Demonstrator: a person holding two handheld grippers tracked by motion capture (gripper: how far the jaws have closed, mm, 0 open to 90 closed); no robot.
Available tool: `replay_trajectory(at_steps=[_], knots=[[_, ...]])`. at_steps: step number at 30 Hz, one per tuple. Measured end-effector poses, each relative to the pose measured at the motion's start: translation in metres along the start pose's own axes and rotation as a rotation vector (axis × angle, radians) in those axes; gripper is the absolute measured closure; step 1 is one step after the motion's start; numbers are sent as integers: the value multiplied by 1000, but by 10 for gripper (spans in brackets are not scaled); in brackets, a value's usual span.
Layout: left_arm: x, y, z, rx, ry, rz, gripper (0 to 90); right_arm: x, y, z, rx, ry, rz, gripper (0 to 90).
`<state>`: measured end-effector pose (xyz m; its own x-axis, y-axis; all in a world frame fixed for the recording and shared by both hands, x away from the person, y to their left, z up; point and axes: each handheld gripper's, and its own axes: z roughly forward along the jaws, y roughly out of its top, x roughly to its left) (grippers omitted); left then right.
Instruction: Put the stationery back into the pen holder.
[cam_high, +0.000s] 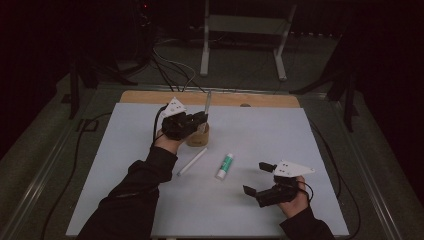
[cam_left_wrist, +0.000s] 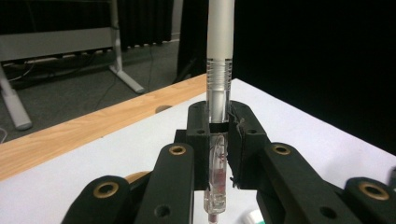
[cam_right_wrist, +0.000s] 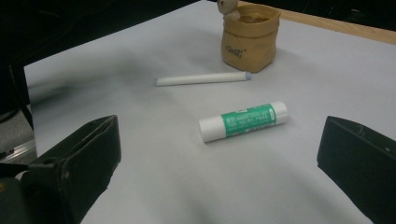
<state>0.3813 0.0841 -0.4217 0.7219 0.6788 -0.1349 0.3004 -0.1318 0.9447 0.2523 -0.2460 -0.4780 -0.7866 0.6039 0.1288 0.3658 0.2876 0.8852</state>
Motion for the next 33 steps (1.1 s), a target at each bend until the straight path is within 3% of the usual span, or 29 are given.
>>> replay_trajectory(at_steps=[5, 14, 20, 25, 26, 33], knots=[[4, -5, 9, -6, 15, -14, 810, 0, 0, 0, 2, 3, 1, 0], [21, -18, 27, -15, 60, -81, 810, 0, -1, 1, 8, 13, 2, 0], [26, -27, 36, 1, 98, -95, 809, 1, -1, 1, 8, 19, 4, 0], [26, -33, 41, 19, 135, -95, 807, 0, -1, 1, 9, 23, 4, 0], [25, -36, 43, 33, 159, -79, 807, 0, -1, 1, 11, 24, 5, 0], [18, -43, 47, 75, 185, -34, 805, 0, -1, 1, 11, 27, 8, 0]])
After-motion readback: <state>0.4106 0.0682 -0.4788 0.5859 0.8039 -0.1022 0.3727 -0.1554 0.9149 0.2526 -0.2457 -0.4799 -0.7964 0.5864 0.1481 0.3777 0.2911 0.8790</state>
